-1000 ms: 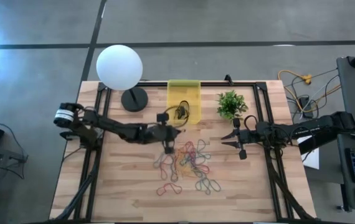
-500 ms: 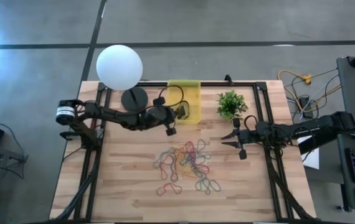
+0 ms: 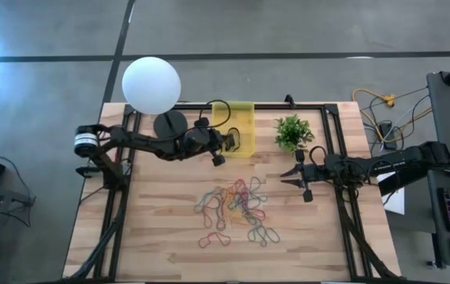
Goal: Pick and place rubber bands into bin
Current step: Put the black rubber band into the yellow bin, then put the blue rubber band into the yellow bin
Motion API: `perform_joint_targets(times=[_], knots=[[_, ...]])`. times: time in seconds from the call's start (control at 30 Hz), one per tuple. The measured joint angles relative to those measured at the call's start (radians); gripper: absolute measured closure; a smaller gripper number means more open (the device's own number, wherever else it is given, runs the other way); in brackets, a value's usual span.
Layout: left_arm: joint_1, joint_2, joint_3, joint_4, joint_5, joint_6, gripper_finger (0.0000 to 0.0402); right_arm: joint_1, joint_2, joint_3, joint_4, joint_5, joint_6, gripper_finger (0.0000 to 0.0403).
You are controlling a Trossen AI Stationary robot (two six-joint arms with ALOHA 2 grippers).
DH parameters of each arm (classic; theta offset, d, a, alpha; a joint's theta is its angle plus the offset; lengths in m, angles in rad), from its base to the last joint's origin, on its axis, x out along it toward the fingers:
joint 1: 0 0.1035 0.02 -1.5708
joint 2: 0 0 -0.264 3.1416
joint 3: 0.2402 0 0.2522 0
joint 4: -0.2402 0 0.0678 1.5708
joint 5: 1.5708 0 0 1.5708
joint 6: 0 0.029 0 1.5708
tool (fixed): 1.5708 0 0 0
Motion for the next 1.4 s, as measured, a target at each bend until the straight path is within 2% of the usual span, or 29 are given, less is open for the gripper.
perform_joint_targets(times=[0.3, 0.57, 1.0, 1.2, 1.4], knots=[[0.017, 0.095, 0.033, 0.066, 0.000, 0.004, 0.0402, 0.000, 0.007, 0.000, 0.003, 0.001, 0.002, 0.0335], [0.022, 0.127, 0.057, 0.063, -0.002, 0.001, 0.0400, 0.000, 0.008, 0.000, -0.001, 0.002, -0.001, 0.0335], [0.022, 0.131, 0.055, 0.058, 0.002, 0.001, 0.0298, 0.000, 0.008, 0.000, -0.002, 0.004, -0.002, 0.0335], [0.019, 0.130, 0.057, 0.057, 0.007, 0.001, 0.0284, 0.000, 0.008, 0.000, -0.002, 0.004, -0.002, 0.0335], [-0.028, 0.048, 0.055, -0.039, 0.122, 0.000, 0.0283, 0.000, 0.010, 0.000, -0.003, 0.004, 0.085, 0.0335]])
